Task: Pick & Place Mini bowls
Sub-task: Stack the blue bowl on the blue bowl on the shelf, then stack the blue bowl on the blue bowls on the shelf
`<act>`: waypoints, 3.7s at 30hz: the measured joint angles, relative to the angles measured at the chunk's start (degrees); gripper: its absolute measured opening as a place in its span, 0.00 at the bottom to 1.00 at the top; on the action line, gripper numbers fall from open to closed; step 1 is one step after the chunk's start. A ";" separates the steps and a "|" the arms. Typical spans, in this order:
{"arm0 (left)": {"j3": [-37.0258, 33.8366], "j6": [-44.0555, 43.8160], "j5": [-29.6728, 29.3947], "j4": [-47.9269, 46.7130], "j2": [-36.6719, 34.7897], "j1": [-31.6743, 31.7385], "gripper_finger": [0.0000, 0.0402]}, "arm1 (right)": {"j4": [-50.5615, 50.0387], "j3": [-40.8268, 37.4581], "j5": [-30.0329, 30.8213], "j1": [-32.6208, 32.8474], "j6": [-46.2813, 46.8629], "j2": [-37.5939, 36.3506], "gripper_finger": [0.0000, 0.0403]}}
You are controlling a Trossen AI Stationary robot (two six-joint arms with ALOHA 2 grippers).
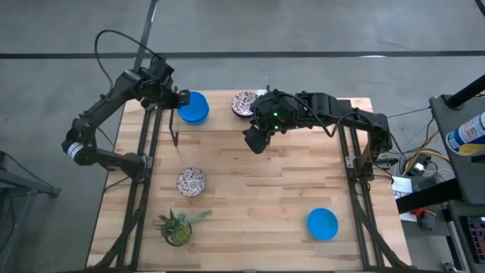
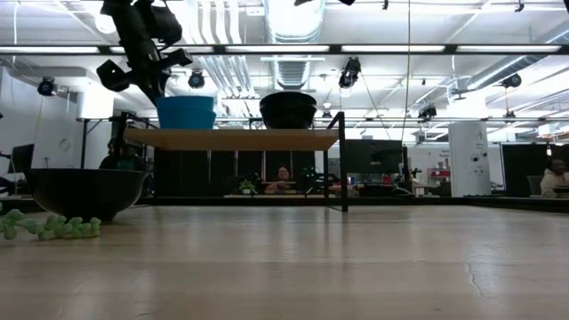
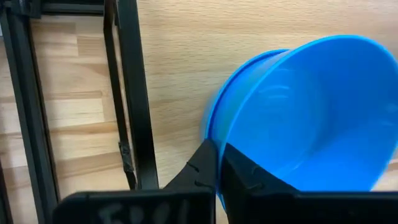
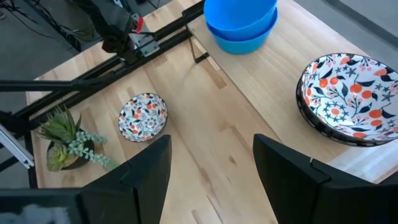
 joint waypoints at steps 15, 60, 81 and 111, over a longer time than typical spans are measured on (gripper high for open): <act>2.33 4.20 0.60 -0.21 -0.77 0.00 0.27 | -4.95 -0.32 -0.17 -0.46 -1.01 0.02 0.56; 7.72 2.74 18.13 18.23 -11.40 -14.10 0.27 | 0.69 -63.83 -6.63 36.14 42.15 -28.24 0.55; 7.72 0.96 17.55 22.21 -11.20 -16.63 0.27 | 10.55 -80.22 -12.74 47.45 65.78 -33.07 0.55; 7.63 -1.75 17.99 20.53 -9.83 -18.03 0.27 | 27.09 -86.92 -17.14 44.09 78.30 -33.00 0.03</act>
